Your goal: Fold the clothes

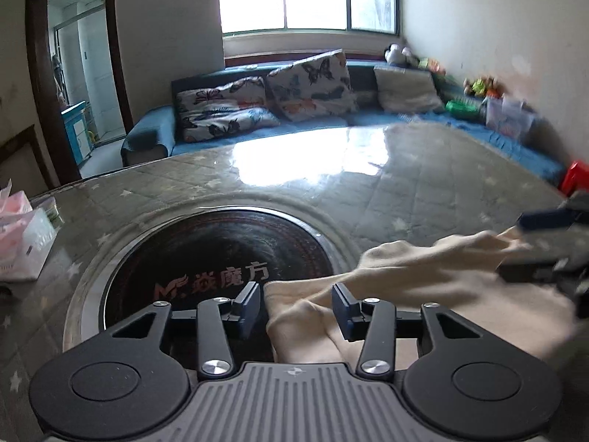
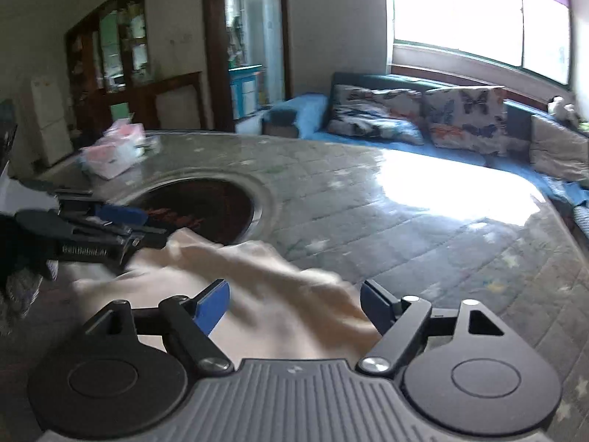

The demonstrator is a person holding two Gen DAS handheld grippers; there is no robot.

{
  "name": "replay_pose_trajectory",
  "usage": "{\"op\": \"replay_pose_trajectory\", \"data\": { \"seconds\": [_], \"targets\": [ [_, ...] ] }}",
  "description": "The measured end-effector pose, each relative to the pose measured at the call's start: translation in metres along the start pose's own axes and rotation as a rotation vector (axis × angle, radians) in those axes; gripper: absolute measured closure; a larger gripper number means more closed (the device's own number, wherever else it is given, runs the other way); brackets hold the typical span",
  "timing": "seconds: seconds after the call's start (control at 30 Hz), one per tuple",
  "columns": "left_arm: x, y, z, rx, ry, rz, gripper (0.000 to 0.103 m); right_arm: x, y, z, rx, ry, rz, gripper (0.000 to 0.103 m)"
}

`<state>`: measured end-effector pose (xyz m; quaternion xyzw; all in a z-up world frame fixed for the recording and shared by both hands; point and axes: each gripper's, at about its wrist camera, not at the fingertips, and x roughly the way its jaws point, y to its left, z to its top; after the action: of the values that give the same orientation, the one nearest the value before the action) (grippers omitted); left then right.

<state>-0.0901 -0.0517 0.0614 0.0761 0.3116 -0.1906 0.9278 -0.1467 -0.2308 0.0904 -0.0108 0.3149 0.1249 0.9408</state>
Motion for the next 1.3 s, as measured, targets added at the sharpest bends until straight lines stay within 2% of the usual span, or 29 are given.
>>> {"op": "replay_pose_trajectory", "data": {
  "seconds": [0.13,0.27,0.33,0.43,0.5,0.7,0.9,0.97,1.03,1.07,1.2,1.27,1.3],
  "targets": [
    [-0.017,-0.006,-0.013,-0.001,0.004,-0.01,0.054,-0.001,0.016,-0.01,-0.007,0.017,0.065,0.019],
    [-0.008,0.001,-0.027,-0.053,0.073,-0.02,0.054,0.012,0.027,-0.023,-0.021,0.061,0.09,0.019],
    [-0.007,0.002,-0.032,-0.055,0.075,-0.028,0.055,0.018,0.03,-0.031,-0.031,0.084,0.088,0.019],
    [-0.009,0.0,-0.032,-0.055,0.08,-0.056,0.065,0.017,0.036,-0.039,-0.08,0.083,0.079,0.018],
    [-0.009,-0.001,-0.033,-0.049,0.084,-0.073,0.067,0.015,0.037,-0.04,-0.086,0.09,0.083,0.018],
    [-0.028,-0.008,-0.047,-0.036,0.102,-0.155,0.069,-0.002,0.035,-0.049,-0.106,0.108,0.106,0.018],
    [-0.051,-0.024,-0.063,0.015,0.109,-0.223,0.068,-0.036,0.034,-0.07,-0.118,0.126,0.132,0.017],
    [-0.055,-0.028,-0.063,0.04,0.108,-0.229,0.068,-0.045,0.033,-0.075,-0.098,0.125,0.142,0.012],
    [-0.053,-0.031,-0.058,0.047,0.095,-0.222,0.062,-0.052,0.031,-0.078,-0.073,0.121,0.157,0.005],
    [-0.053,-0.032,-0.055,0.05,0.088,-0.218,0.055,-0.054,0.032,-0.08,-0.068,0.116,0.157,0.004],
    [-0.049,-0.036,-0.045,0.061,0.061,-0.202,0.045,-0.063,0.027,-0.074,-0.027,0.079,0.154,0.0],
    [-0.048,-0.037,-0.04,0.067,0.047,-0.194,0.029,-0.063,0.02,-0.069,0.003,0.066,0.15,0.0],
    [-0.047,-0.038,-0.038,0.07,0.04,-0.19,0.028,-0.062,0.016,-0.067,0.018,0.062,0.147,0.0]
  ]
}}
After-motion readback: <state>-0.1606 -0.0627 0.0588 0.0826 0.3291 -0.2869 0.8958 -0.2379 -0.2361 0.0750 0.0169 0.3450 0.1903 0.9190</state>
